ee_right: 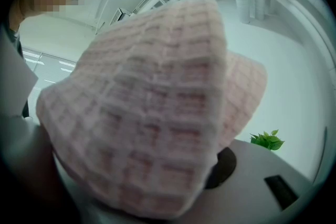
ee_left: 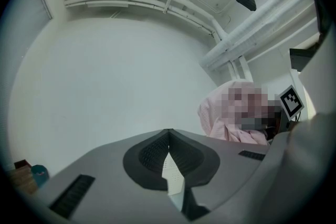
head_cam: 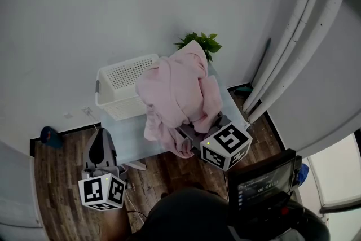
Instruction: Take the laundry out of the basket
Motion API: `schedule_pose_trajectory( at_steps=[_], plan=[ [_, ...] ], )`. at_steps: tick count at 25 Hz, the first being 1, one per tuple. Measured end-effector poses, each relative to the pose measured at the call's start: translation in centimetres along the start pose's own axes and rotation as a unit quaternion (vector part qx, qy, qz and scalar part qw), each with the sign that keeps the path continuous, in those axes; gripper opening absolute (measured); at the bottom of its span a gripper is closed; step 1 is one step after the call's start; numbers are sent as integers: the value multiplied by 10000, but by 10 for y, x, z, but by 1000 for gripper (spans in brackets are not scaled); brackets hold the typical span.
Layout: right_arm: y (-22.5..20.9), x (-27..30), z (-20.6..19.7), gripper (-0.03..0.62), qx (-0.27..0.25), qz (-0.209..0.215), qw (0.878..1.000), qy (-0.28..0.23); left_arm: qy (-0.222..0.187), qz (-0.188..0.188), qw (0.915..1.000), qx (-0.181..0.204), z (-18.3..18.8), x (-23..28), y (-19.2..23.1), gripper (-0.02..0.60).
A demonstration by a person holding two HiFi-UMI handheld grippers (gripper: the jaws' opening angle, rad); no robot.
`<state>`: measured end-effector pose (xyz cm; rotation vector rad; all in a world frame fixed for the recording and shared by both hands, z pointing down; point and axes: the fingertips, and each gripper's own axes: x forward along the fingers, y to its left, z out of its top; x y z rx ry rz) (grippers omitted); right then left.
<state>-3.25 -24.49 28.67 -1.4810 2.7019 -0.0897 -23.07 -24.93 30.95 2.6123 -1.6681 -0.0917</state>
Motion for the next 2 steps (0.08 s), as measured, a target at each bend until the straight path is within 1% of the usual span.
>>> schedule_pose_trajectory(
  at_steps=[2],
  plan=[
    [-4, -4, -1, 239, 18, -10, 10000, -8, 0, -16, 10000, 2, -3, 0, -6, 9]
  ],
)
